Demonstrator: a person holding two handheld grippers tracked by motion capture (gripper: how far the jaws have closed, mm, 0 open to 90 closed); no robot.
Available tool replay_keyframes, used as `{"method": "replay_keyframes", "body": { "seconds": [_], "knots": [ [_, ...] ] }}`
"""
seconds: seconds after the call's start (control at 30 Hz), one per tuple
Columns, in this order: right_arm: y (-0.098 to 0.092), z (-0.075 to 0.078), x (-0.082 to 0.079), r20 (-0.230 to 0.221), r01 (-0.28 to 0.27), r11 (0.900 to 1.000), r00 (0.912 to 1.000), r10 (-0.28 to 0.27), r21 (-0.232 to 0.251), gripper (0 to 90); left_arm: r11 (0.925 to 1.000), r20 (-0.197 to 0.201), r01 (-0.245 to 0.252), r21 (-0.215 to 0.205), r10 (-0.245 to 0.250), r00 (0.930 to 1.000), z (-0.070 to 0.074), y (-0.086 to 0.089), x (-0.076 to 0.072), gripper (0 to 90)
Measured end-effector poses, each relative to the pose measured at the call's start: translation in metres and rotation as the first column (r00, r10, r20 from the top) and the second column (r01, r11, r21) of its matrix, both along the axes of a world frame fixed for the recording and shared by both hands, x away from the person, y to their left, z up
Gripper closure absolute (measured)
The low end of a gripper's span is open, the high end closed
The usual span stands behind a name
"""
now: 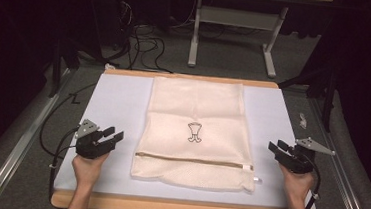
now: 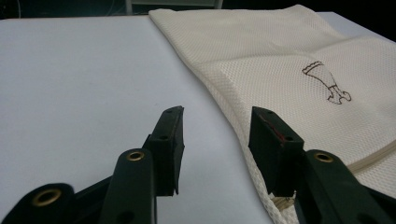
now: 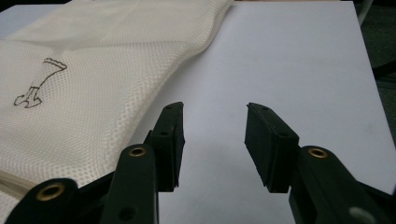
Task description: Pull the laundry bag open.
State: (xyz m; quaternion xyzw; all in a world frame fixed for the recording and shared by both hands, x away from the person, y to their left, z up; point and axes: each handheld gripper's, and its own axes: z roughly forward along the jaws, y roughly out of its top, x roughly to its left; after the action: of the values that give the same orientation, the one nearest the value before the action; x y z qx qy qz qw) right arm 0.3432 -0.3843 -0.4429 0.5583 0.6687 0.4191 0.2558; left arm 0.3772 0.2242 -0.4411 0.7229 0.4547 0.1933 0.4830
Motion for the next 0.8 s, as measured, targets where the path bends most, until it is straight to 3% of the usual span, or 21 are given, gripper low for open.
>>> {"method": "replay_keyframes", "body": {
  "seconds": [0.17, 0.37, 0.7, 0.8],
  "knots": [
    [-0.007, -0.007, 0.004, -0.014, 0.028, 1.0, 0.9995, -0.028, 0.002, 58.2, 0.9993, -0.005, -0.018, 0.032, 0.018, 0.9998, -0.006, -0.001, 0.006, 54.4],
    [-0.01, -0.01, 0.004, -0.012, 0.037, 0.999, 0.9992, -0.037, 0.008, 58.3, 0.9985, -0.009, -0.038, 0.039, 0.038, 0.9992, -0.009, -0.002, 0.012, 53.8],
    [-0.011, -0.019, 0.011, -0.043, 0.057, 0.998, 0.9974, -0.058, -0.014, 57.8, 0.9962, -0.025, -0.058, 0.066, 0.059, 0.9979, -0.018, -0.004, 0.021, 53.3],
    [-0.008, -0.02, 0.012, -0.038, 0.063, 0.997, 0.9972, -0.065, -0.045, 57.6, 0.995, -0.035, -0.066, 0.076, 0.068, 0.997, -0.023, -0.006, 0.026, 53.3]
  ]
}}
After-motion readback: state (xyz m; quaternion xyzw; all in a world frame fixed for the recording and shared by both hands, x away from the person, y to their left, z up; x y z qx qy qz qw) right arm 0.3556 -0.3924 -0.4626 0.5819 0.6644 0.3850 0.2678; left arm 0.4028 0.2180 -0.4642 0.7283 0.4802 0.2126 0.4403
